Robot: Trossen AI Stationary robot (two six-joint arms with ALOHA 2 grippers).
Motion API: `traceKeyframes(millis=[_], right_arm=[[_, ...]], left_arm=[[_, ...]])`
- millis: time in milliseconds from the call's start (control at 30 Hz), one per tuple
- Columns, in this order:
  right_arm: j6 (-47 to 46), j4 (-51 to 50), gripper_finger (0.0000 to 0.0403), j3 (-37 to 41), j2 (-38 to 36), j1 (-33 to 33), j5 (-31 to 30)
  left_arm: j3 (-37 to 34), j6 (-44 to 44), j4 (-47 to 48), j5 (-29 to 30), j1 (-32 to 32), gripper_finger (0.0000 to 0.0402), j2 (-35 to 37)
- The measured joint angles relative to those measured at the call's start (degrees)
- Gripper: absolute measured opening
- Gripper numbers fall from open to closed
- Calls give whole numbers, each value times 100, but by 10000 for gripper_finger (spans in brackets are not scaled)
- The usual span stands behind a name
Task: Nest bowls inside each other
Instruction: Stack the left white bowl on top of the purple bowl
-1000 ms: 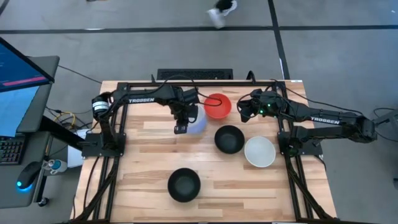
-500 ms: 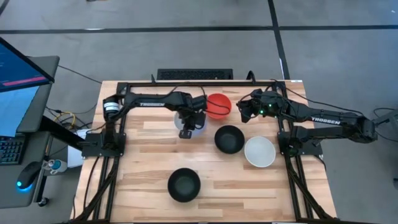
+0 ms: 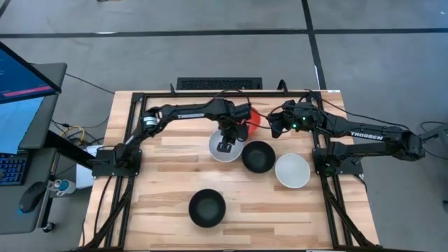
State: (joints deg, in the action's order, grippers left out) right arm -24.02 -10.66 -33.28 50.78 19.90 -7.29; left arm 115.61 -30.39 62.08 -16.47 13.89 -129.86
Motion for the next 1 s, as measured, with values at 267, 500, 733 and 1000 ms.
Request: traceKeyframes(millis=[267, 500, 733, 1000], right_arm=[[-1, 0, 109, 0, 0, 0, 5], [-3, 0, 109, 0, 2, 0, 13], [-3, -2, 109, 0, 4, 2, 13], [-3, -2, 109, 0, 5, 13, -2]], left_arm=[[4, -46, -518, 82, 115, 0, -272], [184, -47, -530, 699, 208, 0, -222], [1074, 228, 400, 456, 153, 0, -193], [1022, 371, 768, 739, 208, 0, -179]])
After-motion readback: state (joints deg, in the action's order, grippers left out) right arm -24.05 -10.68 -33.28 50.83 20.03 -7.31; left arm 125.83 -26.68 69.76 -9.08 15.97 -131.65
